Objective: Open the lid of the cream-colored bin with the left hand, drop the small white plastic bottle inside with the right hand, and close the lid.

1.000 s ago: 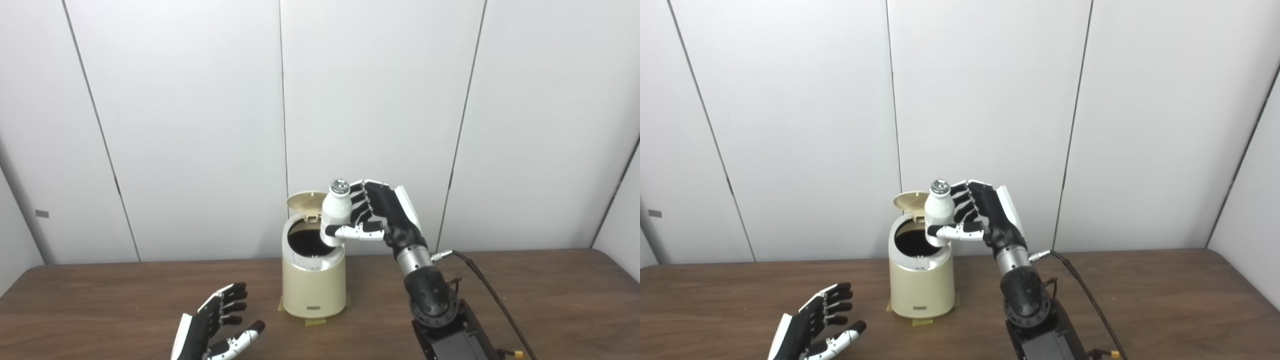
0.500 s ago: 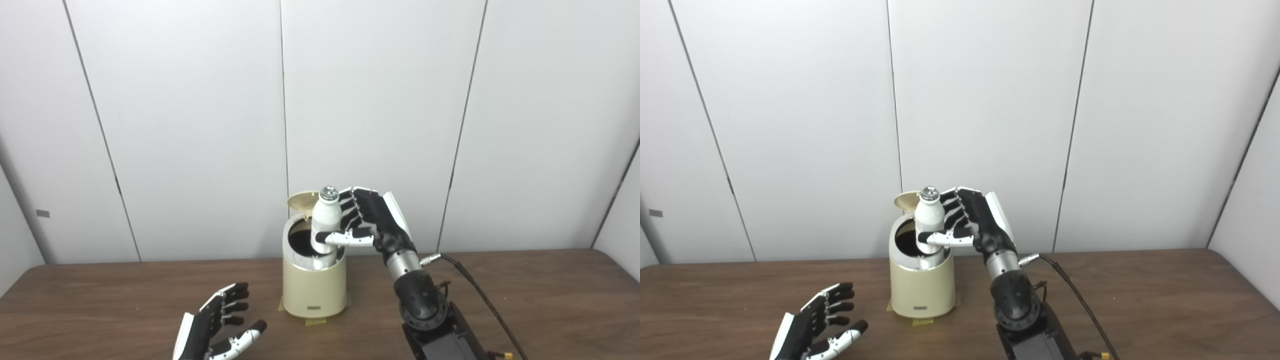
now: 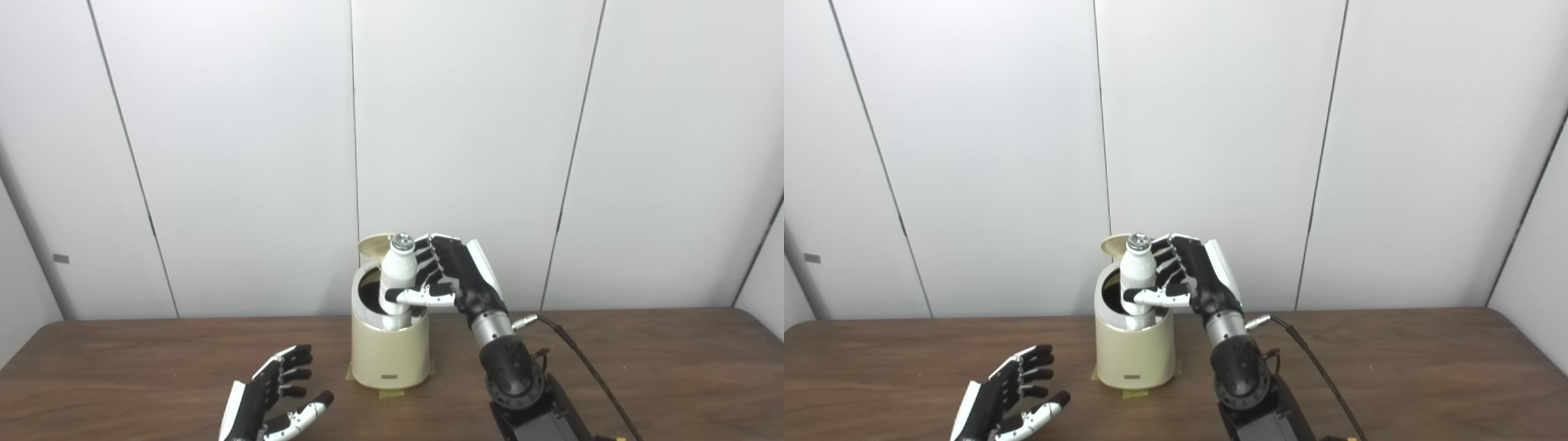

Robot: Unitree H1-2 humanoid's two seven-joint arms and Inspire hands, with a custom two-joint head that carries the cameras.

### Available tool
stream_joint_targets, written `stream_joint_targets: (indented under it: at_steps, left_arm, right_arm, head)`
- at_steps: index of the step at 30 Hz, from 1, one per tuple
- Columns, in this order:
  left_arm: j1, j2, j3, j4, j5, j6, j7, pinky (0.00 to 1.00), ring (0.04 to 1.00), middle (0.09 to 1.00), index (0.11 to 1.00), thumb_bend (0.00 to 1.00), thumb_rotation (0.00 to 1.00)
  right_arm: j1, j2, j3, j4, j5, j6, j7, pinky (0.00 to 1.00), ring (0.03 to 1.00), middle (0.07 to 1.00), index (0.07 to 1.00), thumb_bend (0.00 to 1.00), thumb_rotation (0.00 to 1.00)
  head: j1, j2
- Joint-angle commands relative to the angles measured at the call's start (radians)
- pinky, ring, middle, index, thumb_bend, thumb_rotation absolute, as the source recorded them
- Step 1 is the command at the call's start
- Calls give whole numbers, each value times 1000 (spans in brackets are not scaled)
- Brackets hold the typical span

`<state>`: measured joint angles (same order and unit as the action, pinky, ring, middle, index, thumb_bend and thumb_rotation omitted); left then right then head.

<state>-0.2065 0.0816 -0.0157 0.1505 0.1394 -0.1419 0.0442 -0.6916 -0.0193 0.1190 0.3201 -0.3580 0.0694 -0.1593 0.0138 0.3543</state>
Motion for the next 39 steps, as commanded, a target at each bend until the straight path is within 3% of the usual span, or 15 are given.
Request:
stream_joint_targets:
  at_steps: [1, 11, 26, 39]
  left_arm:
    - [-6, -10, -6, -20, 13, -23, 11, 644, 733, 775, 797, 655, 111]
    - [0, -11, -10, -31, 24, -13, 14, 643, 729, 774, 803, 657, 128]
    - [3, -14, -10, -40, 23, -2, 9, 639, 724, 765, 795, 650, 106]
    - [5, -12, -13, -45, 26, 9, 6, 645, 731, 777, 802, 635, 119]
  right_arm:
    - [-55, 0, 6, -12, -17, -27, -14, 310, 394, 484, 538, 513, 0]
    - [-57, 6, 23, 24, -38, -32, -40, 228, 354, 470, 553, 508, 0]
    - [-49, -8, 43, 37, -48, -33, -31, 311, 399, 468, 535, 515, 0]
    - [-60, 10, 44, 8, -65, -13, -54, 285, 382, 476, 543, 512, 0]
  head:
    - [1, -1]
    - [6, 5]
    - [9, 12]
    - [4, 18]
